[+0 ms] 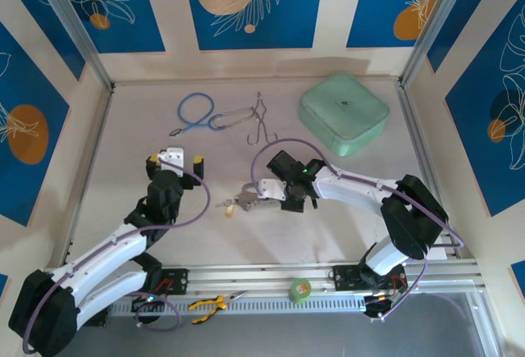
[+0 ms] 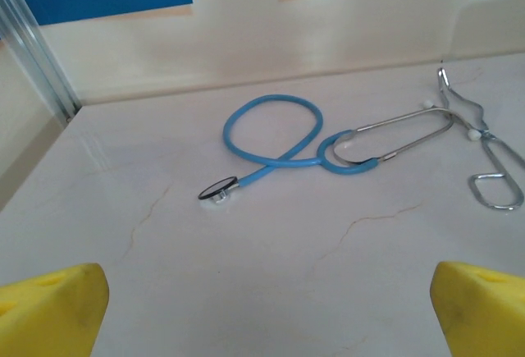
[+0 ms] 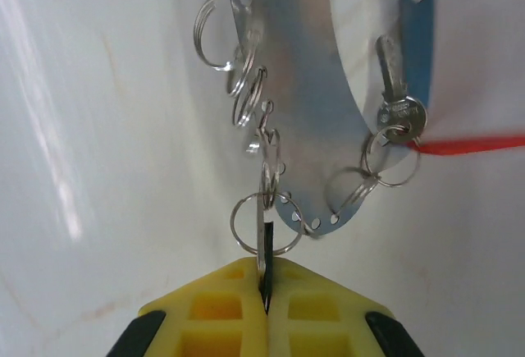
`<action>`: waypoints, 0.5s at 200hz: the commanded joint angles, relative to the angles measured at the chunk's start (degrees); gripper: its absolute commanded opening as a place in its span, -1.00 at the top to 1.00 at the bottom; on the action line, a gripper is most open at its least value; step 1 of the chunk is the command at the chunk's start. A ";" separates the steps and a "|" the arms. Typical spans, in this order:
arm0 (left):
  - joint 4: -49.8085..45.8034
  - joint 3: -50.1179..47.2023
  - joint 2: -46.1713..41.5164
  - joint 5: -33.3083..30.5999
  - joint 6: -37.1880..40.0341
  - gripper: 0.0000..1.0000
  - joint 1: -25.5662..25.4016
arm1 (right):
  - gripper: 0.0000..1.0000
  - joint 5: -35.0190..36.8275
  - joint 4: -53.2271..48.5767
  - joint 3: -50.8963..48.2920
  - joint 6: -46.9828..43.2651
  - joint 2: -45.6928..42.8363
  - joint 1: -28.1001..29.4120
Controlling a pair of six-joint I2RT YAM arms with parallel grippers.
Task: Put the keys on the keyring
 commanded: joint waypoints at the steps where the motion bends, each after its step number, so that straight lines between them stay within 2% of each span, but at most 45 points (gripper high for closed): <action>1: -2.16 2.79 0.64 4.24 -1.60 -0.99 2.75 | 0.72 5.94 -8.32 -1.85 -2.21 -0.44 -0.80; 9: -3.03 3.11 0.58 4.94 -1.37 -0.99 3.74 | 0.57 6.82 -10.24 -2.25 -1.68 -0.78 -0.84; 24: -4.39 3.39 0.47 5.53 -1.06 -1.00 5.30 | 0.40 5.44 -14.79 -2.88 -1.19 -2.09 -0.80; 61: -6.53 3.54 0.20 6.42 0.72 -1.00 9.03 | 0.26 -4.62 -20.85 -3.66 -0.96 -9.75 -3.19; 77: -7.00 3.73 0.72 7.10 0.93 -1.00 11.12 | 0.24 -8.19 -14.66 -3.03 2.17 -14.54 -7.47; 100: -4.40 2.60 2.37 6.43 1.57 -0.99 13.80 | 0.24 -13.87 5.32 -6.13 14.93 -21.29 -16.84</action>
